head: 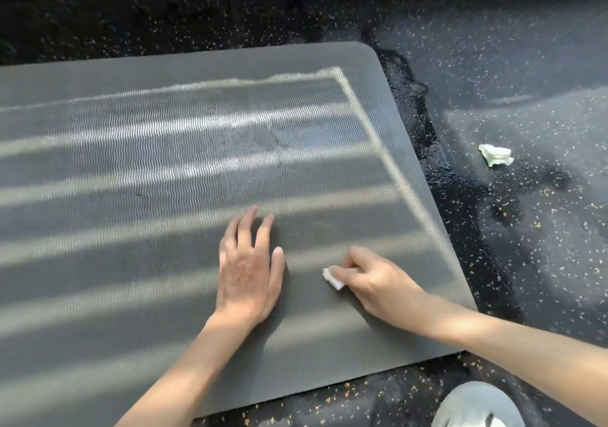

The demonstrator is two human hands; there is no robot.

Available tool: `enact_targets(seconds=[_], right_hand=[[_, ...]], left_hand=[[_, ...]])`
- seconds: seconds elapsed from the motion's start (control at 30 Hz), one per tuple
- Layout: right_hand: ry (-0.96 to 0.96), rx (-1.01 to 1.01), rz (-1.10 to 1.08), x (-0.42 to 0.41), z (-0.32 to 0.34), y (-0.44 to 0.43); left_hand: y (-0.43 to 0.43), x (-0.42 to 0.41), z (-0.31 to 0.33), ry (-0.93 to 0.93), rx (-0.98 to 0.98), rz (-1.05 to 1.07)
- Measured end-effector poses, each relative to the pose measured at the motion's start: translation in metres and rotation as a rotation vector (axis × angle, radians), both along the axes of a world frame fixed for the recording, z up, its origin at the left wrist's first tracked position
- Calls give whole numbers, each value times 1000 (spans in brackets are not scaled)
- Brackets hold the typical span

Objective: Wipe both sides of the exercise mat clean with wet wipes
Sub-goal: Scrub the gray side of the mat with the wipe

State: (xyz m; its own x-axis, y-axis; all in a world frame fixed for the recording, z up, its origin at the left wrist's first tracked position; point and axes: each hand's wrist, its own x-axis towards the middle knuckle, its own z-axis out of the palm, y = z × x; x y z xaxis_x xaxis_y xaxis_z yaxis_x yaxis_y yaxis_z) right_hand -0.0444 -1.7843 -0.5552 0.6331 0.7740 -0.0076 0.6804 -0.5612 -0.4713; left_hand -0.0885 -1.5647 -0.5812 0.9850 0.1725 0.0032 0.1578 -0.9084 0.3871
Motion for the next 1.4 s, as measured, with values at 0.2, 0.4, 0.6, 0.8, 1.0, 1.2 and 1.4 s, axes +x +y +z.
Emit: enact_targets(seconds=[0.2, 0.4, 0.6, 0.8, 1.0, 1.2, 1.4], right_hand=[[-183, 53, -165, 99, -4, 41], [7, -82, -53, 65, 3, 25], [-163, -35, -249, 142, -11, 58], [-81, 44, -88, 170, -7, 59], [26, 49, -67, 182, -6, 59], [-83, 64, -105, 249, -5, 86], [29, 14, 27, 232, -1, 76]], left_hand=[[19, 80, 1, 17, 78, -54], [39, 162, 6, 46, 96, -85], [32, 205, -12, 22, 144, -66], [28, 209, -20, -37, 135, 4], [28, 208, -17, -54, 119, 9], [29, 211, -16, -42, 114, 27], [30, 214, -14, -27, 128, 36]])
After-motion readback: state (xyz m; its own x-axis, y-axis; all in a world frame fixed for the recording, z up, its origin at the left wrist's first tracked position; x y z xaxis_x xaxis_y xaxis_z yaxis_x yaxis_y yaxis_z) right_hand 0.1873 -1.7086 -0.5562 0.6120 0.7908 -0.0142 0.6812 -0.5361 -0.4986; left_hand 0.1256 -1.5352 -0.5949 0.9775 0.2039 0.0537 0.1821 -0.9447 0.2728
